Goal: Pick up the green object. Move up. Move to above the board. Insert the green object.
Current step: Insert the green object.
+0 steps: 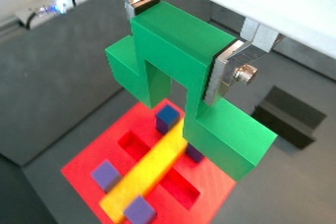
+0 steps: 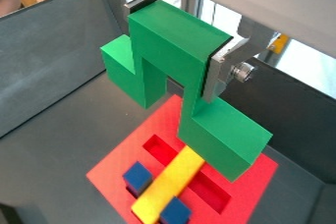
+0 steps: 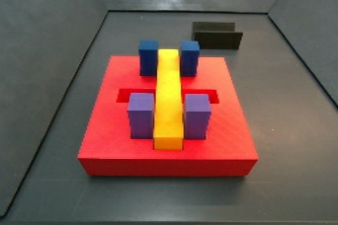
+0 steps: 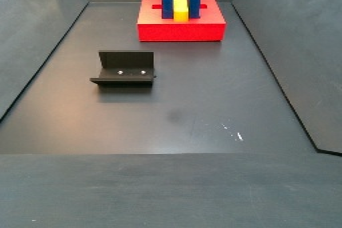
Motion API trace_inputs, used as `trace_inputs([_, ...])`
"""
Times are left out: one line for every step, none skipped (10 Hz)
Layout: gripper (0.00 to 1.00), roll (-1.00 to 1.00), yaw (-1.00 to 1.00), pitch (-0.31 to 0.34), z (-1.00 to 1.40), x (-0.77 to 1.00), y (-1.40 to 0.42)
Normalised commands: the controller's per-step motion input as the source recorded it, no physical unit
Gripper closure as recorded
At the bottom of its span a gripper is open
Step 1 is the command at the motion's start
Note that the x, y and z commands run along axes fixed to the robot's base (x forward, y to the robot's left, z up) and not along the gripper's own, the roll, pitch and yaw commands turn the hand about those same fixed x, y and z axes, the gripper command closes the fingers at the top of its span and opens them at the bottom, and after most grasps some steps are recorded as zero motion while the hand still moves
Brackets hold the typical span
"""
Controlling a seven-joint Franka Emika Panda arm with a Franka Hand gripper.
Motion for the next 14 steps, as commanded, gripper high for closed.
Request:
trace_inputs([1.0, 0.06, 0.15, -0.093, -0.46, 0.41, -0.3])
trace_inputs([1.0, 0.09, 0.16, -0.129, -0.52, 0.36, -0.23])
trace_inputs([1.0, 0.12, 0.17, -0.141, -0.55, 0.35, -0.15])
trace_inputs([1.0, 0.15, 0.21, -0.161, -0.6, 0.22, -0.09])
trace_inputs([1.0, 0.14, 0.23, -0.151, -0.6, 0.13, -0.07])
trace_inputs([1.0, 0.17, 0.23, -0.134, -0.53, 0.05, -0.07])
trace_inputs([1.0, 0.18, 0.19, -0.131, -0.53, 0.0, -0.05])
trace_inputs([1.0, 0.25, 0.03, -0.1, -0.49, -0.03, -0.11])
trace_inputs([1.0, 0.08, 0.0, -0.076, -0.5, -0.17, 0.0])
trace_inputs([1.0, 0.0, 0.0, -0.051, -0.5, -0.12, 0.0])
trace_inputs([1.0, 0.06, 0.0, -0.036, -0.45, -0.2, -0.01])
trace_inputs([1.0, 0.18, 0.0, -0.003, -0.32, -0.29, 0.0])
trace_inputs([1.0, 0.22, -0.02, 0.0, -0.19, -0.32, 0.0])
trace_inputs([1.0, 0.15, -0.05, 0.0, -0.11, -0.39, -0.01])
